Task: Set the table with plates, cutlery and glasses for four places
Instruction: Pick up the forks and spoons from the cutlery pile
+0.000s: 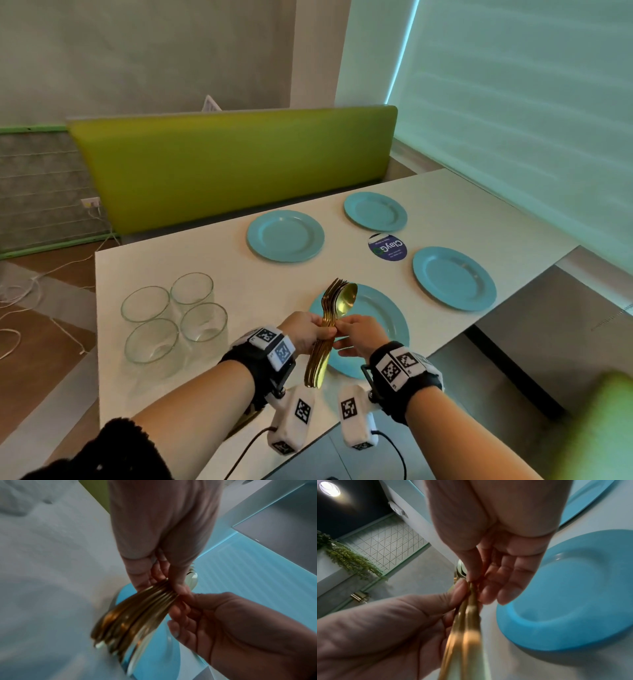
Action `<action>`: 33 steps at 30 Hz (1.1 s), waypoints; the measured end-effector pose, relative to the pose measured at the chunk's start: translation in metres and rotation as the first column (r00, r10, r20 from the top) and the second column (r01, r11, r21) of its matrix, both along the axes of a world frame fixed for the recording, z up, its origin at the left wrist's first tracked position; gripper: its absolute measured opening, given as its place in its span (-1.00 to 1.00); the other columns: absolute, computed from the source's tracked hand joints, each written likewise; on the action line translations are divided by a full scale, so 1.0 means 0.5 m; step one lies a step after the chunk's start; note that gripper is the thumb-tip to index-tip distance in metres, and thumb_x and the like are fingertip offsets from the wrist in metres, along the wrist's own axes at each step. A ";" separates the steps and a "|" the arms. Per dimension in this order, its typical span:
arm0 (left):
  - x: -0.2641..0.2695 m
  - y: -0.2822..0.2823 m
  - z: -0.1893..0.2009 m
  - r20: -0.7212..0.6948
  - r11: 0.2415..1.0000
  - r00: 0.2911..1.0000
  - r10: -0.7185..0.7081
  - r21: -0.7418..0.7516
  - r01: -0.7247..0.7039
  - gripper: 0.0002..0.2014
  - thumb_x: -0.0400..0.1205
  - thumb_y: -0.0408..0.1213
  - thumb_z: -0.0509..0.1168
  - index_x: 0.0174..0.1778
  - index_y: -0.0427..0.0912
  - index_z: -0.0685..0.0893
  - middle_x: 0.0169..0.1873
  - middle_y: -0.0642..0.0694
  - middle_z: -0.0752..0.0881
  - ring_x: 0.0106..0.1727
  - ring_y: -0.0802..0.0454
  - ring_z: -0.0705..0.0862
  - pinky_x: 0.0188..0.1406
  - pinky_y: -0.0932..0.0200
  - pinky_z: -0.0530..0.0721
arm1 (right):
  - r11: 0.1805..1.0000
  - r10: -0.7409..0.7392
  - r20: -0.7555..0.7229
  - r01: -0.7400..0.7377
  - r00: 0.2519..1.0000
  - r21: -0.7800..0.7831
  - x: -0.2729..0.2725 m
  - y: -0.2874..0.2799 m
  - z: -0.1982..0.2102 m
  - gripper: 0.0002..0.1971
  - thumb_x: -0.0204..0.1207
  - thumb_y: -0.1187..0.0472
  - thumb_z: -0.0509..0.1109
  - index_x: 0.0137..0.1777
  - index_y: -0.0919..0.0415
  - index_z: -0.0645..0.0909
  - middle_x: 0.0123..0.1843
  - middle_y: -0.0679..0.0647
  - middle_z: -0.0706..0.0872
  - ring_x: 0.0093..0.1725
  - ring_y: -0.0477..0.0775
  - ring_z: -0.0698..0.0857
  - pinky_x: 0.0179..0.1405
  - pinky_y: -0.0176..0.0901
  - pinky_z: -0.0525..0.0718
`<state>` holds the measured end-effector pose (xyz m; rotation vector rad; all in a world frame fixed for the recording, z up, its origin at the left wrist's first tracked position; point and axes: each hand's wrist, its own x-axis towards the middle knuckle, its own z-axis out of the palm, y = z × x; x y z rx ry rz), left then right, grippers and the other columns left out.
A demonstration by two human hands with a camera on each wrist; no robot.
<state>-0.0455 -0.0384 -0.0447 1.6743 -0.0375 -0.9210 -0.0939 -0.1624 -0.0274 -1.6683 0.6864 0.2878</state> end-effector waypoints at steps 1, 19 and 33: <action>0.006 -0.014 -0.002 -0.003 1.000 1.000 0.008 0.006 -0.008 -0.92 0.60 -0.42 0.33 -0.21 -0.21 0.64 -0.37 -0.12 0.67 -0.40 0.04 0.64 -0.42 0.25 0.65 | 1.000 0.001 -0.003 -0.001 1.000 -0.001 0.007 -0.014 -0.004 -0.85 0.66 0.31 0.22 -0.15 0.24 0.52 -0.35 0.08 0.66 -0.55 -0.09 0.61 -0.56 -0.31 0.62; 0.176 -0.208 -0.031 -0.054 0.939 0.939 0.339 0.087 -0.333 -0.84 0.58 -0.49 0.28 -0.31 -0.26 0.54 -0.42 -0.20 0.60 -0.41 -0.07 0.58 -0.25 0.05 0.63 | 0.943 0.092 -0.293 -0.178 0.952 -0.283 0.157 -0.387 -0.056 -0.74 0.59 0.37 0.23 -0.35 0.21 0.49 -0.33 0.15 0.60 -0.40 0.09 0.60 -0.46 -0.20 0.69; 0.190 -0.247 -0.059 -0.059 0.899 0.901 0.430 0.116 -0.422 -0.88 0.61 -0.43 0.30 -0.25 -0.25 0.57 -0.39 -0.16 0.62 -0.38 -0.04 0.60 -0.21 0.08 0.65 | 0.753 0.244 -0.364 -0.412 0.899 -0.513 0.163 -0.417 -0.114 -0.81 0.48 0.21 0.31 -0.35 0.00 0.56 -0.02 0.08 0.78 -0.06 0.10 0.69 0.10 -0.13 0.71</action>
